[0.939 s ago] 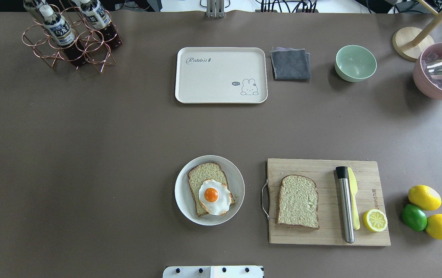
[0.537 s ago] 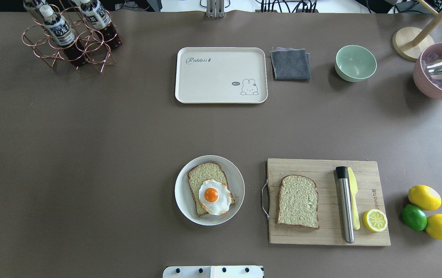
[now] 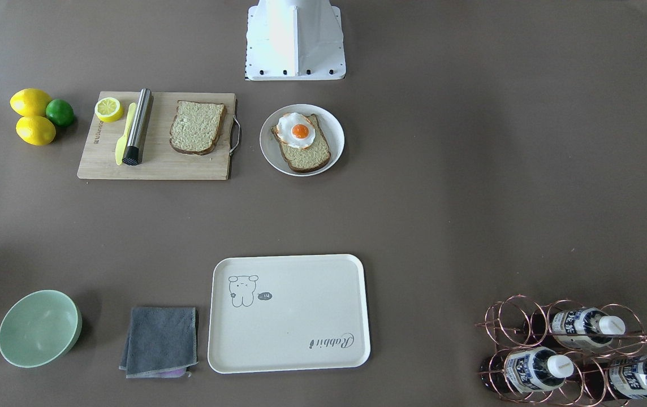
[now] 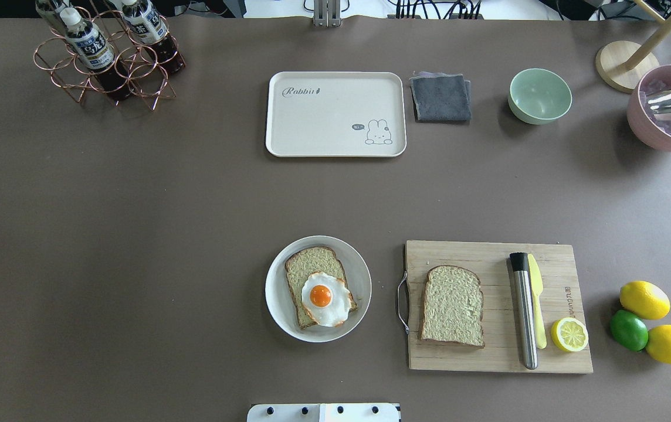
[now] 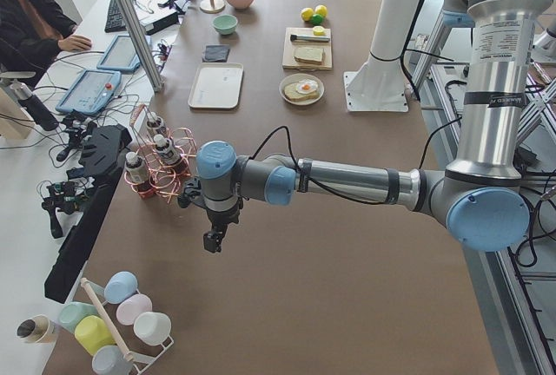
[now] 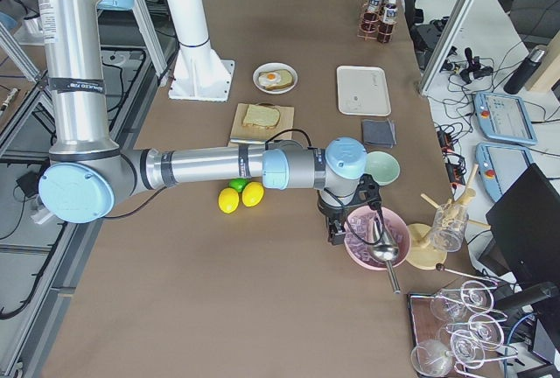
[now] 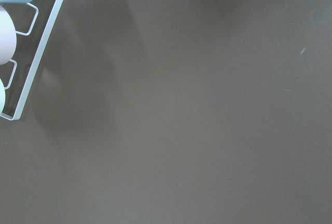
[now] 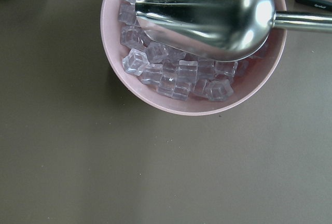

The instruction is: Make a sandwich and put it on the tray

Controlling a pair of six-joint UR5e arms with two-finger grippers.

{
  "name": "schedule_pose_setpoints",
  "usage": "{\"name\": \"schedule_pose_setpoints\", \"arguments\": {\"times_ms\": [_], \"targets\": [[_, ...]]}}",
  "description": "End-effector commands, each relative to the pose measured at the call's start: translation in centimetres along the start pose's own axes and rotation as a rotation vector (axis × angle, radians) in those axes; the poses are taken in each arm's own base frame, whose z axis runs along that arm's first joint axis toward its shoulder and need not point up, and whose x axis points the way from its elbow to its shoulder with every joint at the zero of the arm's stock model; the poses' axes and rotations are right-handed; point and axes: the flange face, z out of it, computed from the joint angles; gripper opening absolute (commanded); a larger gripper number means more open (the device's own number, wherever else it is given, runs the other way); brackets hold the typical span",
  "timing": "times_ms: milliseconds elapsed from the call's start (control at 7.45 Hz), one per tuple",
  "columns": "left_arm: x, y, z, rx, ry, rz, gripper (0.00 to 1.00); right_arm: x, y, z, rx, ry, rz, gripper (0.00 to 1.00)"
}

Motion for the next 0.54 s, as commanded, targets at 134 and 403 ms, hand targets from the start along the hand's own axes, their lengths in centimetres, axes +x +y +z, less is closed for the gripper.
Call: {"name": "schedule_pose_setpoints", "arguments": {"times_ms": [134, 403], "targets": [[4.2, -2.1, -2.6, 0.055, 0.002, -0.042, 0.98, -2.8, -1.0, -1.5, 0.037, -0.031, -0.051, 1.0], [9.8, -4.1, -2.8, 0.066, 0.028, -0.033, 0.98, -6.2, -1.7, -3.6, 0.077, -0.053, 0.015, 1.0]]}}
